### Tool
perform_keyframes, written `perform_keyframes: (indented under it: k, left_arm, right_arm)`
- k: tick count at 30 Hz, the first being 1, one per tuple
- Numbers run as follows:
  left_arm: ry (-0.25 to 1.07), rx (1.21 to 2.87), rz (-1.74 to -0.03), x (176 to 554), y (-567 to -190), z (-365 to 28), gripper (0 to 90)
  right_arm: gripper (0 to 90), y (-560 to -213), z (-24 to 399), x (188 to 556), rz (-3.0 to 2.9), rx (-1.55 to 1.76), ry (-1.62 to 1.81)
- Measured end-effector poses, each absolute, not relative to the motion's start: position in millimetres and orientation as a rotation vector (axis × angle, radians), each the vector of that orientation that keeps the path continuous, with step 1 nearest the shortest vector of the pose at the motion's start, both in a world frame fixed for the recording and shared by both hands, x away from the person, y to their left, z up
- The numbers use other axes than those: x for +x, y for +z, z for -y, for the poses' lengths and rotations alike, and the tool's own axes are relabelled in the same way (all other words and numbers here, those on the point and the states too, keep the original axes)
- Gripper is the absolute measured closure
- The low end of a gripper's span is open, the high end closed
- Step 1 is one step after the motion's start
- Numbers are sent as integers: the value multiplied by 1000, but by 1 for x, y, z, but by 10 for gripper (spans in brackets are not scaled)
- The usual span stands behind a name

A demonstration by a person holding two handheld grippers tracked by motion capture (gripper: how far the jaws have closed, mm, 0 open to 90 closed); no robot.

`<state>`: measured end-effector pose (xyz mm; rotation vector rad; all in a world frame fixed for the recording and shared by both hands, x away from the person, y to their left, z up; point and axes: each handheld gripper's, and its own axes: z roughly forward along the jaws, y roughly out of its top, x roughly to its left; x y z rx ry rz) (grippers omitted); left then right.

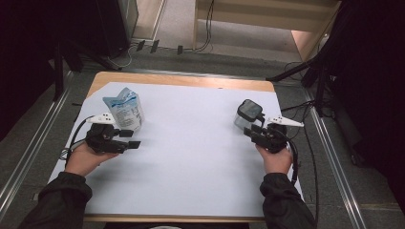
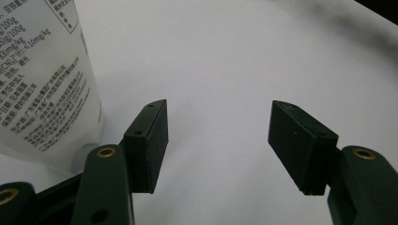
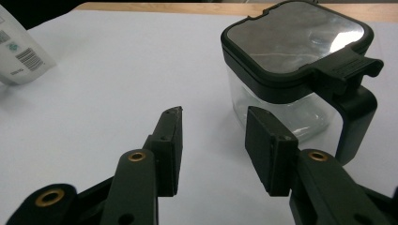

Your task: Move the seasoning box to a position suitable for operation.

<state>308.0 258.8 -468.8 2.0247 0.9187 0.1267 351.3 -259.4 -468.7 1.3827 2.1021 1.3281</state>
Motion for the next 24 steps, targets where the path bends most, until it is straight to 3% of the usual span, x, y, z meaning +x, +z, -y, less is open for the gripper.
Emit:
perform_keyframes:
  k: [15, 24]
  left_arm:
    - [108, 2033, -903, 314, -469, -255, 374]
    - [103, 2040, -894, 313, -469, -254, 373]
  right_arm:
    - [464, -463, 269, 345, -2074, 1304, 1324]
    - [294, -454, 288, 356, -2026, 1317, 1334]
